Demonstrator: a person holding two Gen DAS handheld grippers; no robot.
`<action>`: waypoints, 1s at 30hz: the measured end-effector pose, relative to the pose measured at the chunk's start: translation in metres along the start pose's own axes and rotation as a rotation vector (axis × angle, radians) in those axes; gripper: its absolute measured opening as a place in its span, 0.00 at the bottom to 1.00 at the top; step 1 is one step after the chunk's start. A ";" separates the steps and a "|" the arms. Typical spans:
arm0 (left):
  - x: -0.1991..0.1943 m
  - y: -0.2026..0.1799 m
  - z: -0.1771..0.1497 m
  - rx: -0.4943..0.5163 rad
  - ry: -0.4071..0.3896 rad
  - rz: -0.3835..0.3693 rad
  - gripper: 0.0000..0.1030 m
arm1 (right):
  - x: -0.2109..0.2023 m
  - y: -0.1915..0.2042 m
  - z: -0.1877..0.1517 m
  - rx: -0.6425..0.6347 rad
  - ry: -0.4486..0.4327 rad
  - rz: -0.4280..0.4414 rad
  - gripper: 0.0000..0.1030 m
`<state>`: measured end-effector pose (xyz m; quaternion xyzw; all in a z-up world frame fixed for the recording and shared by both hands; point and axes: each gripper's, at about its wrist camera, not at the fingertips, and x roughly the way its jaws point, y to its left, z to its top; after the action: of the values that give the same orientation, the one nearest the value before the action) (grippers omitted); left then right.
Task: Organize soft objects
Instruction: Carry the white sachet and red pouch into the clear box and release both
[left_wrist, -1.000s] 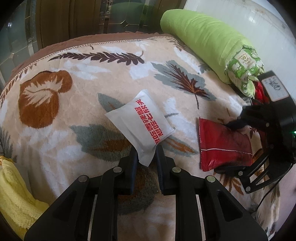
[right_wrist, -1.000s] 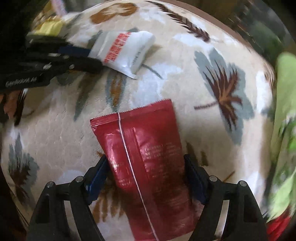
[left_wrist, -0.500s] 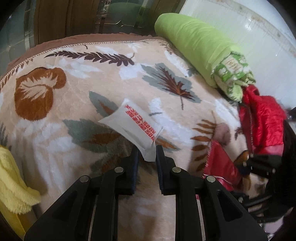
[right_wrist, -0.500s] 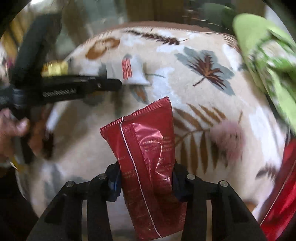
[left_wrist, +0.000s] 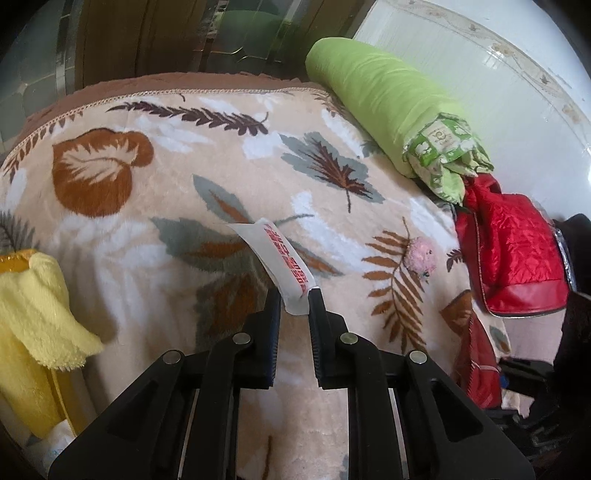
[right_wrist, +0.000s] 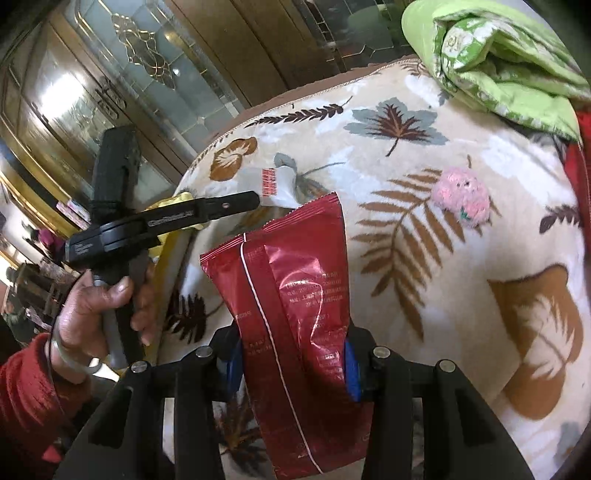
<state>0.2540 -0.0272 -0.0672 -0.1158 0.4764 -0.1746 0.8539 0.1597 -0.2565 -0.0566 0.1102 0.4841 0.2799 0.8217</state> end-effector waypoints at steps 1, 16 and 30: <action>0.001 0.002 0.001 -0.020 -0.003 -0.009 0.14 | -0.001 0.001 -0.001 0.003 -0.006 0.000 0.42; 0.033 -0.006 0.003 0.009 0.032 0.073 0.15 | -0.016 -0.010 -0.007 0.102 -0.066 0.025 0.43; -0.070 -0.022 -0.028 0.047 -0.152 0.146 0.10 | -0.021 0.047 -0.007 0.002 -0.094 -0.015 0.43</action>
<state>0.1920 -0.0200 -0.0193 -0.0736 0.4131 -0.1135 0.9006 0.1295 -0.2308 -0.0238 0.1205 0.4459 0.2679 0.8455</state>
